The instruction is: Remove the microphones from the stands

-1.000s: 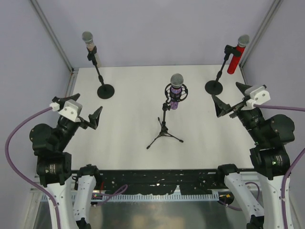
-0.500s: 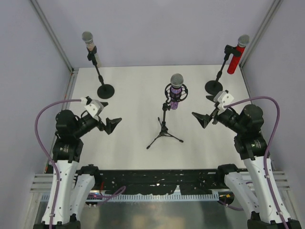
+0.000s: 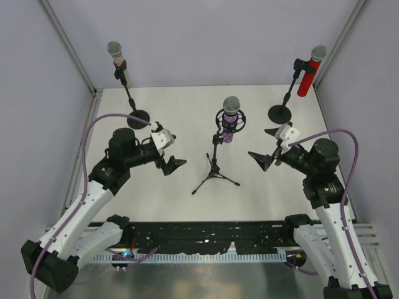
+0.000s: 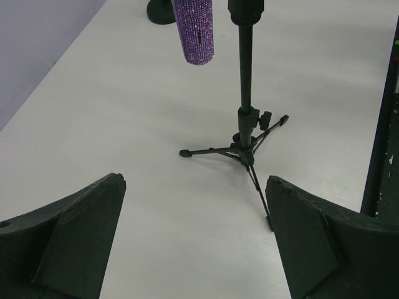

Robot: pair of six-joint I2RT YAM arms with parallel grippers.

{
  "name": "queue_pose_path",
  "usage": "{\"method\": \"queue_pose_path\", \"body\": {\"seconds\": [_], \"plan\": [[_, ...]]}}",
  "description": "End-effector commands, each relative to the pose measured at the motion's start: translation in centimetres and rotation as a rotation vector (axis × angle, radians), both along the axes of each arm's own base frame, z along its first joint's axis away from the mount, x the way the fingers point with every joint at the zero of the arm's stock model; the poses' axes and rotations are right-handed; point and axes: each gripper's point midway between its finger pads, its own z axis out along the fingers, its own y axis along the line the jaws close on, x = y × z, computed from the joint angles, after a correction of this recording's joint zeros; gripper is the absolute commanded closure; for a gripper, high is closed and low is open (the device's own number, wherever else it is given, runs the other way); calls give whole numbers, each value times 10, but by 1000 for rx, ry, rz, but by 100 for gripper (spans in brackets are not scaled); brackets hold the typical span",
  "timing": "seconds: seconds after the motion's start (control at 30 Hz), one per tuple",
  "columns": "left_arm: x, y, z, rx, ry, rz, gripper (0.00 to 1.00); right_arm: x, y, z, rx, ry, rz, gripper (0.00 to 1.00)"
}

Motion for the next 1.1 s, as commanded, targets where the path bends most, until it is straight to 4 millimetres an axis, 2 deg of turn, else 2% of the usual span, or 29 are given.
{"method": "queue_pose_path", "body": {"seconds": [0.0,0.13,0.33,0.6,0.7,0.83,0.93,1.07], "plan": [[7,-25,34,-14,-101,-43,1,4,0,5,-17,-62,8,5],[1,-52,38,-62,-66,-107,1,10,-4,4,-14,-67,-23,5],[9,-82,36,-108,33,-104,1,25,-16,5,14,-82,-112,5],[15,-108,32,-156,93,-75,1,31,-21,0,17,-74,-147,5],[21,-111,33,-189,142,-34,6,34,-23,4,22,-97,-160,5],[31,-116,33,-213,186,18,22,35,-25,2,23,-96,-172,5],[35,-120,32,-218,210,32,28,36,-27,2,21,-101,-178,5],[32,-126,32,-210,220,22,29,39,-31,1,17,-107,-201,5]]}}
